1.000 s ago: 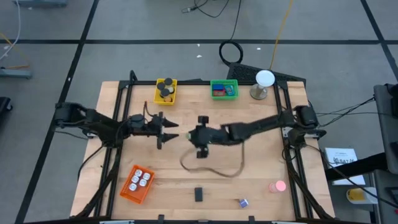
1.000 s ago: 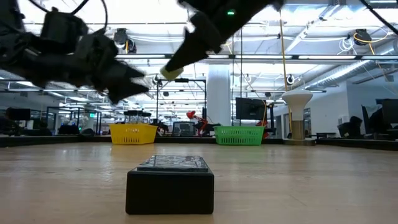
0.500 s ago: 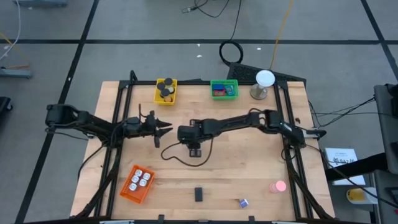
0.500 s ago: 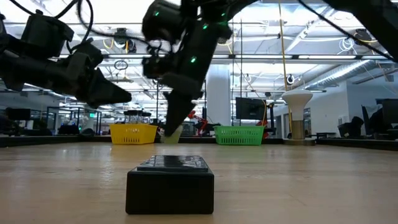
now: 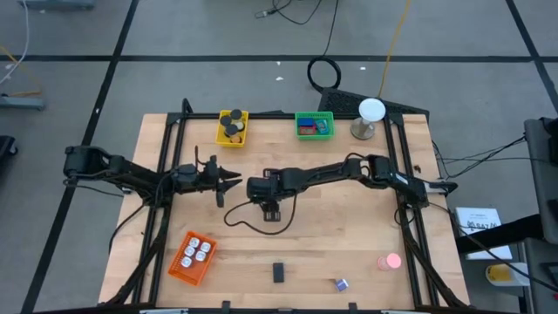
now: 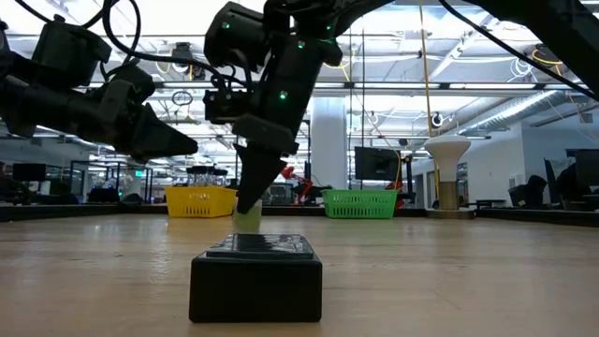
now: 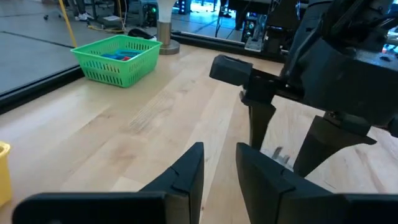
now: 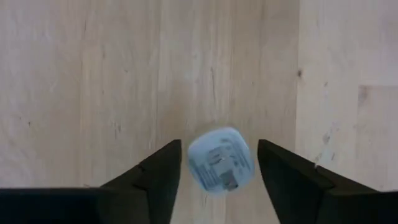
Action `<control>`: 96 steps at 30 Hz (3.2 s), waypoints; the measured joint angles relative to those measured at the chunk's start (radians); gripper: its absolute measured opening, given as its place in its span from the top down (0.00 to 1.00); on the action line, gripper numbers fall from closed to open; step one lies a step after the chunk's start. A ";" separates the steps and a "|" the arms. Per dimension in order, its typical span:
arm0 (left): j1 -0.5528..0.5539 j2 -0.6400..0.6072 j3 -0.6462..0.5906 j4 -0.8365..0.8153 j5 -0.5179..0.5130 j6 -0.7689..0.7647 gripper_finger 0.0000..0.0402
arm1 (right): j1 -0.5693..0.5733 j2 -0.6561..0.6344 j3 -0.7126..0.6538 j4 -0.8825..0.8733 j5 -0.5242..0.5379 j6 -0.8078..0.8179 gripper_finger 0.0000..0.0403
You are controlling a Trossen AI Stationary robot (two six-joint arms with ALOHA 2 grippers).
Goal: Pick & Place Office items
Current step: Put the green charger adapter into the orange bin
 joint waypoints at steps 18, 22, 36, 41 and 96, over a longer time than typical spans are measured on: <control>-0.060 0.000 0.262 -0.537 0.018 0.026 0.77 | 0.006 -0.441 -0.628 0.530 0.024 -0.042 0.91; -0.084 0.000 0.409 -0.815 0.017 -0.002 0.77 | 0.001 -0.597 -0.859 0.688 0.025 0.026 0.98; -0.100 0.185 0.764 -1.284 0.064 -0.415 0.50 | -0.011 -0.945 -1.151 0.915 0.164 0.090 0.99; -0.093 0.296 0.824 -1.294 0.064 -0.399 0.30 | -0.010 -0.952 -1.158 0.919 0.161 0.074 1.00; -0.232 0.115 1.061 -1.936 0.101 -0.141 0.67 | -0.008 -0.952 -1.158 0.904 0.158 0.070 1.00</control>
